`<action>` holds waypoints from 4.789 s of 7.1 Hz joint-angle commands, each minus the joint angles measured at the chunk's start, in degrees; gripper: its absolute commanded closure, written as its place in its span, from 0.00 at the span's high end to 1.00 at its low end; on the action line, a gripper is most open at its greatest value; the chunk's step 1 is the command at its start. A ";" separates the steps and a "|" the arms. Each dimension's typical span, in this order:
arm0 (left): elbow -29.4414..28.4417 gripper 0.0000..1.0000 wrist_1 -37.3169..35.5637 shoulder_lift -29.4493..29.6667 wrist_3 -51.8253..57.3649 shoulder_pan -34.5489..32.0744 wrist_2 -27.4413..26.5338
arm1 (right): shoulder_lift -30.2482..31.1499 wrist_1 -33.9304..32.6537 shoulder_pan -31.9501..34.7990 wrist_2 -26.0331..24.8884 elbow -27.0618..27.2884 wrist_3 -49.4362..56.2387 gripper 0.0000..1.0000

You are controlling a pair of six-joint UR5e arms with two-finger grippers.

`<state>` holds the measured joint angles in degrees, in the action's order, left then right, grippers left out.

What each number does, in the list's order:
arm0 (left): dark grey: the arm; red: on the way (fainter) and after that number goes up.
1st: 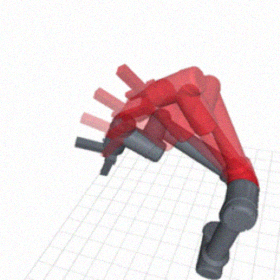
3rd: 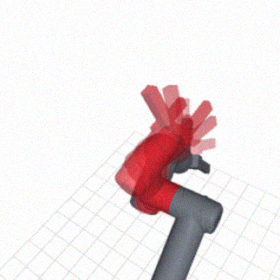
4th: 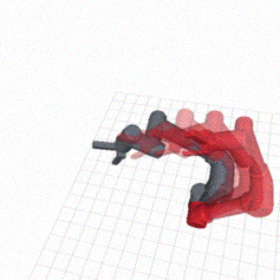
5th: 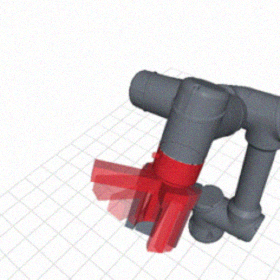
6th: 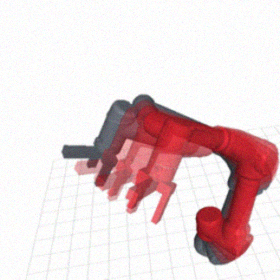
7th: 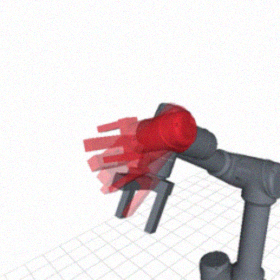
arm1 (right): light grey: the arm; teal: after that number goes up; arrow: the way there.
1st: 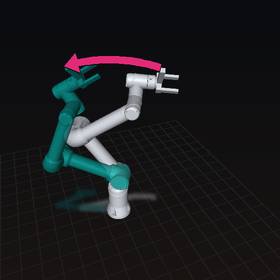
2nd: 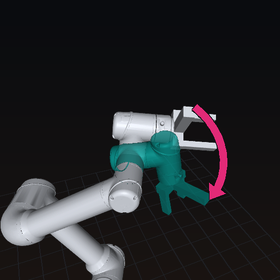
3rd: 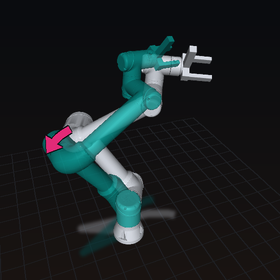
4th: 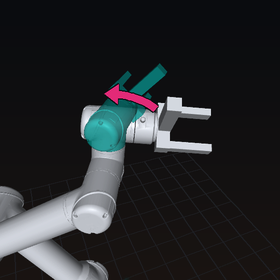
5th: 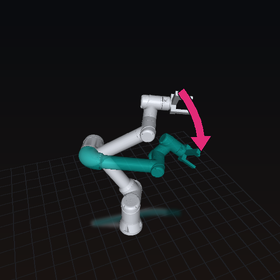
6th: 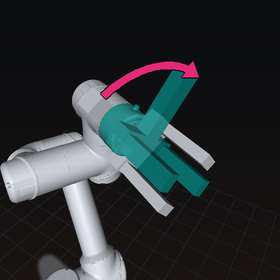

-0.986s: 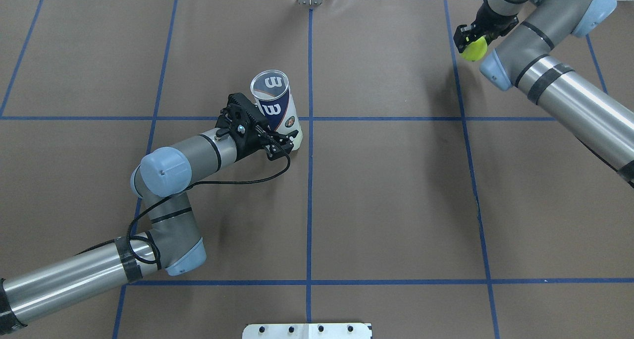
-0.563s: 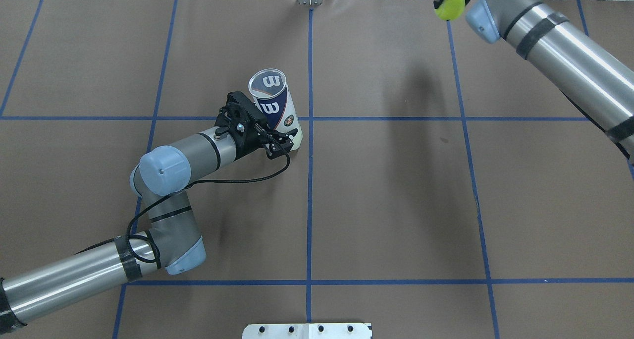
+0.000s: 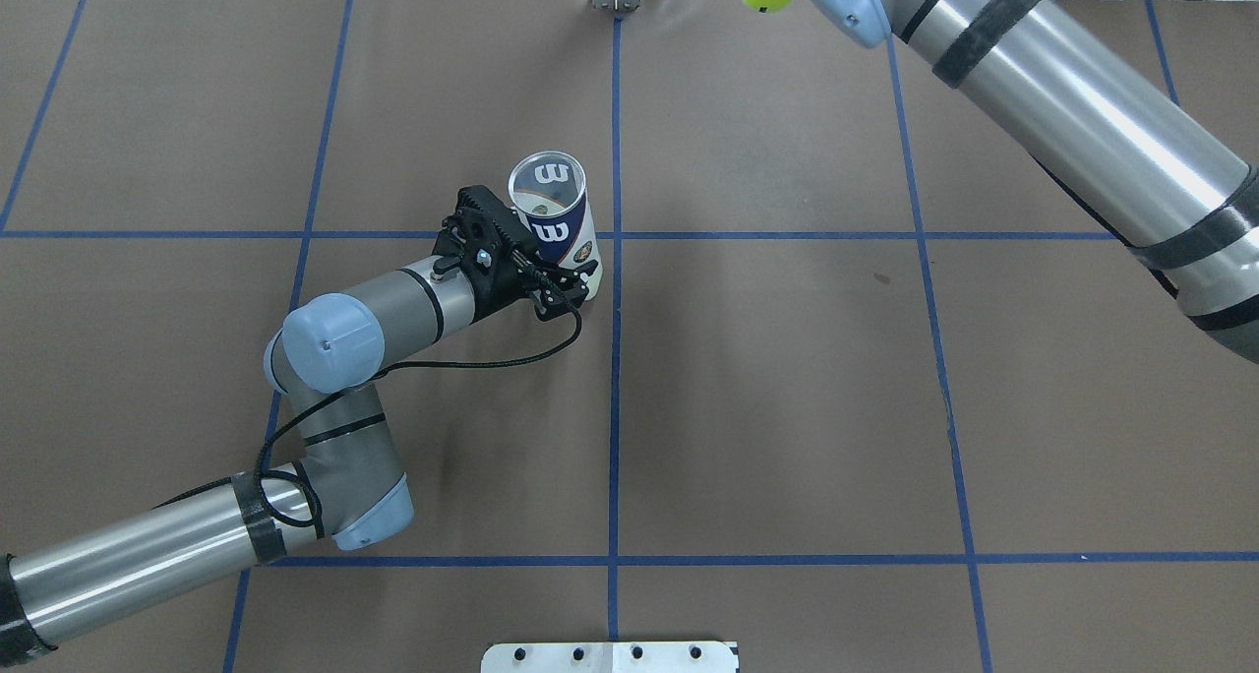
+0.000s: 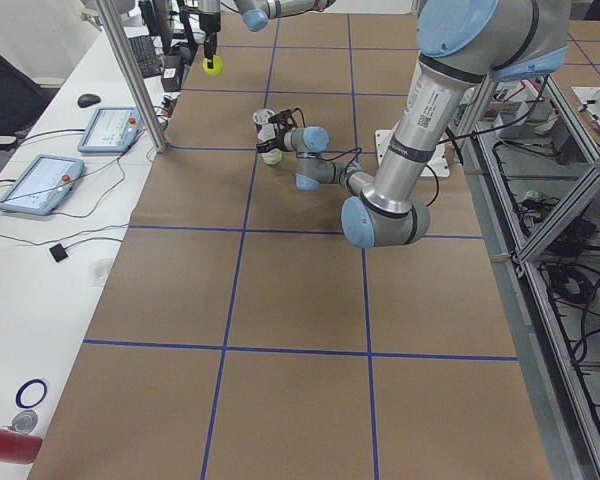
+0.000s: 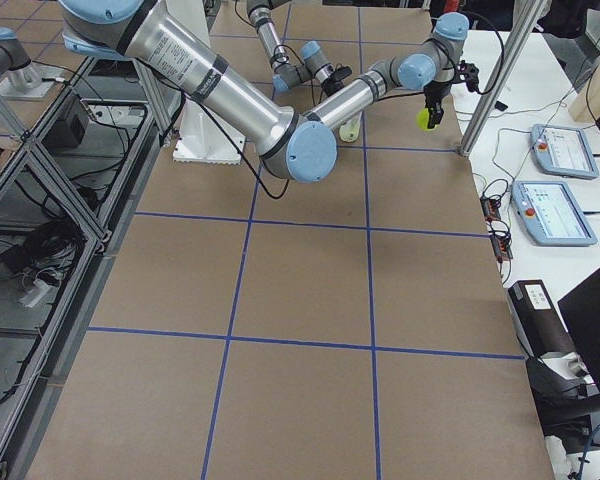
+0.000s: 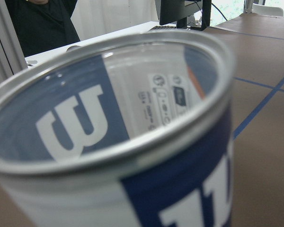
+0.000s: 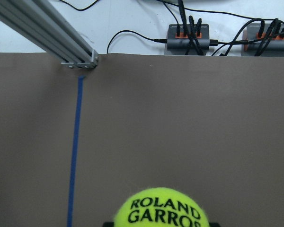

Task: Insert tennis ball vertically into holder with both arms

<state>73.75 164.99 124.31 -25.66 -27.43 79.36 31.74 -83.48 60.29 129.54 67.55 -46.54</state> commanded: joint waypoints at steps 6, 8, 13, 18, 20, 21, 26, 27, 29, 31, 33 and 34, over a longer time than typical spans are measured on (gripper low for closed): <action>0.34 0.99 0.07 0.23 -0.26 0.18 0.00 | -5.72 -2.65 -9.82 0.10 9.18 -19.71 0.00; 0.34 0.99 0.07 0.23 -0.44 0.18 0.00 | -6.34 -3.52 -12.81 -0.43 10.14 -23.32 0.00; 0.25 0.99 0.15 0.05 -0.35 0.27 0.00 | -4.93 -7.40 -16.16 -0.61 10.59 -23.33 0.00; 0.25 0.99 0.15 -0.21 -0.27 0.27 0.00 | -3.35 -7.48 -17.13 -0.61 10.94 -23.33 0.06; 0.25 0.99 0.15 -0.30 -0.18 0.27 0.00 | -3.26 -7.48 -17.13 -0.61 11.03 -23.33 0.98; 0.34 0.99 0.15 -0.30 -0.18 0.27 0.09 | -3.26 -7.48 -17.13 -0.61 11.46 -23.33 0.99; 0.34 1.00 0.07 -0.21 -0.09 0.18 0.09 | -3.43 -9.59 -17.04 -0.52 13.84 -23.24 0.99; 0.43 1.00 0.07 -0.30 -0.18 0.01 0.35 | -3.35 -9.59 -17.04 -0.52 13.93 -23.24 0.99; 3.22 1.00 -0.72 -1.96 -0.09 -0.17 1.92 | -3.26 -9.77 -16.96 -0.52 14.88 -23.24 0.99; 9.01 1.00 -0.81 -9.05 -0.09 -0.34 4.91 | -3.26 -12.82 -15.99 0.01 18.56 -23.07 0.99; 14.37 1.00 -0.99 -15.04 -0.09 -0.61 7.98 | -2.83 -16.60 -12.58 1.41 21.82 -22.19 0.99; 16.92 1.00 -1.60 -17.85 -0.09 -2.26 10.09 | 0.83 -17.67 -9.95 1.50 26.19 -20.53 0.99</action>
<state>87.45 163.92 109.99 -25.75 -28.36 87.06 29.64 -99.26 47.51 130.68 89.57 -68.61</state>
